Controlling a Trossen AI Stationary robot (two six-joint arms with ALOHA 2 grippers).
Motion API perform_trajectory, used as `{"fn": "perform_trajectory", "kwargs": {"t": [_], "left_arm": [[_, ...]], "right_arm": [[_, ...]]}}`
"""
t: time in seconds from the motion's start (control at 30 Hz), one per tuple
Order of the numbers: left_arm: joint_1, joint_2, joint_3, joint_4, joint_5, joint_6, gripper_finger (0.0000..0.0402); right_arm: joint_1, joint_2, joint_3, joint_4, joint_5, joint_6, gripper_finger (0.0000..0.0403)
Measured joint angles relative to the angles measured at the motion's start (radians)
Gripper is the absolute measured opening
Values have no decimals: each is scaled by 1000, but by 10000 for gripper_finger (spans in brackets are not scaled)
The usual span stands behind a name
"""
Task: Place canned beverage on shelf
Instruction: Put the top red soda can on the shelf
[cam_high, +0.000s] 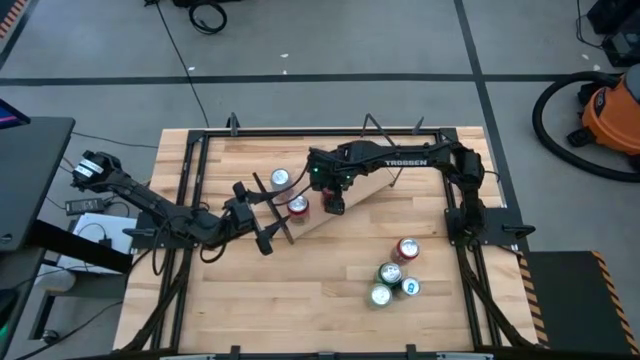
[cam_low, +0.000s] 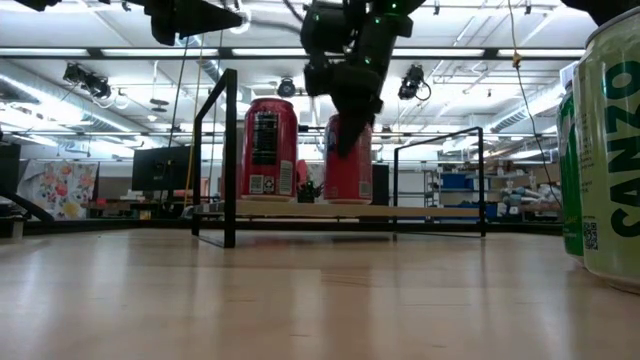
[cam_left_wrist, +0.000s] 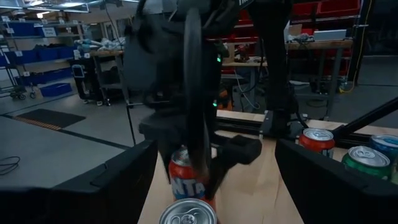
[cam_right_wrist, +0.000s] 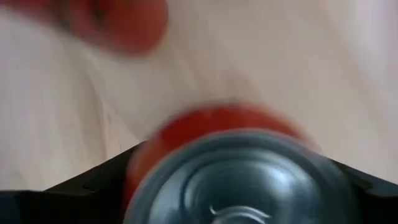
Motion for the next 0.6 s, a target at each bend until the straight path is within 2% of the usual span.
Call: {"fn": "perform_trajectory", "kwargs": {"t": [0.2, 0.6], "left_arm": [[0, 0, 0, 0, 0, 0, 336], [0, 0, 0, -1, 0, 1, 336]], "right_arm": [[0, 0, 0, 22, 0, -6, 380], [0, -6, 107, 19, 1, -14, 381]]}}
